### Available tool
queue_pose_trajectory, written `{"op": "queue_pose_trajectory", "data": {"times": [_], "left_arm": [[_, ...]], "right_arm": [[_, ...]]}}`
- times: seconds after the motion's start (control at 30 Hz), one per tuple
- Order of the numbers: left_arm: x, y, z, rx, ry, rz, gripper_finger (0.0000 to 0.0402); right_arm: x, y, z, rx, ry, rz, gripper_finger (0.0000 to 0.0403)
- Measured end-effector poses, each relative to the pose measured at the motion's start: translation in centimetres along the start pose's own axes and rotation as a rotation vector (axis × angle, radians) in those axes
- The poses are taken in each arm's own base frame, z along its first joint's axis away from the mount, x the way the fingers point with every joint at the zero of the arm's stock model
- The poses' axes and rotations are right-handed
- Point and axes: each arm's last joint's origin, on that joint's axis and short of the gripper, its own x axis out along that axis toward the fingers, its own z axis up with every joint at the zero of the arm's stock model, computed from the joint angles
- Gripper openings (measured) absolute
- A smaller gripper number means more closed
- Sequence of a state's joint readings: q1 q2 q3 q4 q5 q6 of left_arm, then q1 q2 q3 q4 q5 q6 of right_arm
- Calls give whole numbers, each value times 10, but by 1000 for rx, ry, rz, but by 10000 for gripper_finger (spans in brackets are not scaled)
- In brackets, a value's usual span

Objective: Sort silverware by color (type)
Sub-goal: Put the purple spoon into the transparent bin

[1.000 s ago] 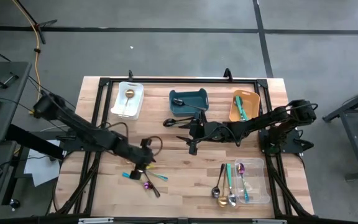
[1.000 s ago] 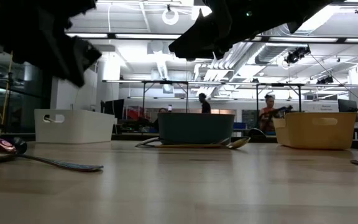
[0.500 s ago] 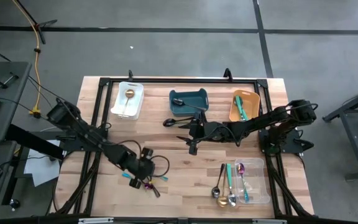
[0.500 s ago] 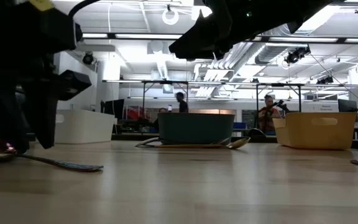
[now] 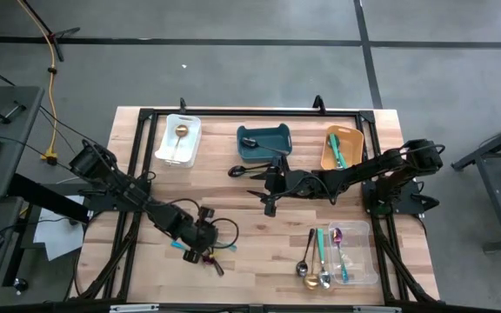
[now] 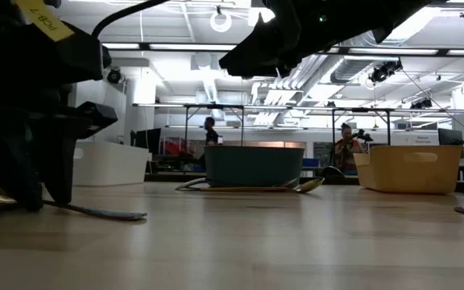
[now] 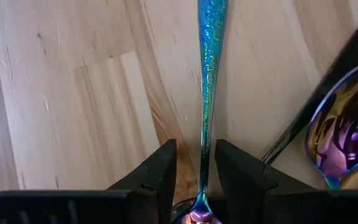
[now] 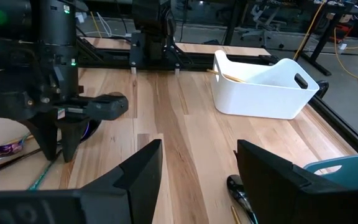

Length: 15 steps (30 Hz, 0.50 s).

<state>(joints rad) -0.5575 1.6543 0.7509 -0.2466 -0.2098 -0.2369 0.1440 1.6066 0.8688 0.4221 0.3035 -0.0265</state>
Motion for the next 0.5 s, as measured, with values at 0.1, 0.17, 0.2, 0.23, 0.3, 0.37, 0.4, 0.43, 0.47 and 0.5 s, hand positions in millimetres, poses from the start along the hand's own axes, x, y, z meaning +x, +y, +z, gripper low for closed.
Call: {"op": "queue_pose_trajectory", "data": {"times": [0.1,0.17,0.2,0.23,0.3,0.37,0.4,0.43,0.47,0.5], "left_arm": [[0,3,-1,-29,23,-11,72],[1,4,-2,-31,33,-10,42],[1,4,-2,-31,34,-7,24],[1,4,-2,-31,33,-4,13],[1,4,-2,-30,34,2,10],[0,4,-2,-24,28,1,11],[-2,5,-2,-20,24,0,9],[-4,5,-2,-9,28,2,6],[-7,7,-3,0,32,8,5],[-11,8,-4,6,35,11,5]], "right_arm": [[0,0,0,0,0,0,201],[0,0,0,0,0,0,201],[0,0,0,0,0,0,201],[0,0,0,0,0,0,201],[0,0,0,0,0,0,201],[0,0,0,0,0,0,201],[0,0,0,0,0,0,201],[0,0,0,0,0,0,201],[0,0,0,0,-1,0,201],[0,0,0,0,-1,0,201]]}}
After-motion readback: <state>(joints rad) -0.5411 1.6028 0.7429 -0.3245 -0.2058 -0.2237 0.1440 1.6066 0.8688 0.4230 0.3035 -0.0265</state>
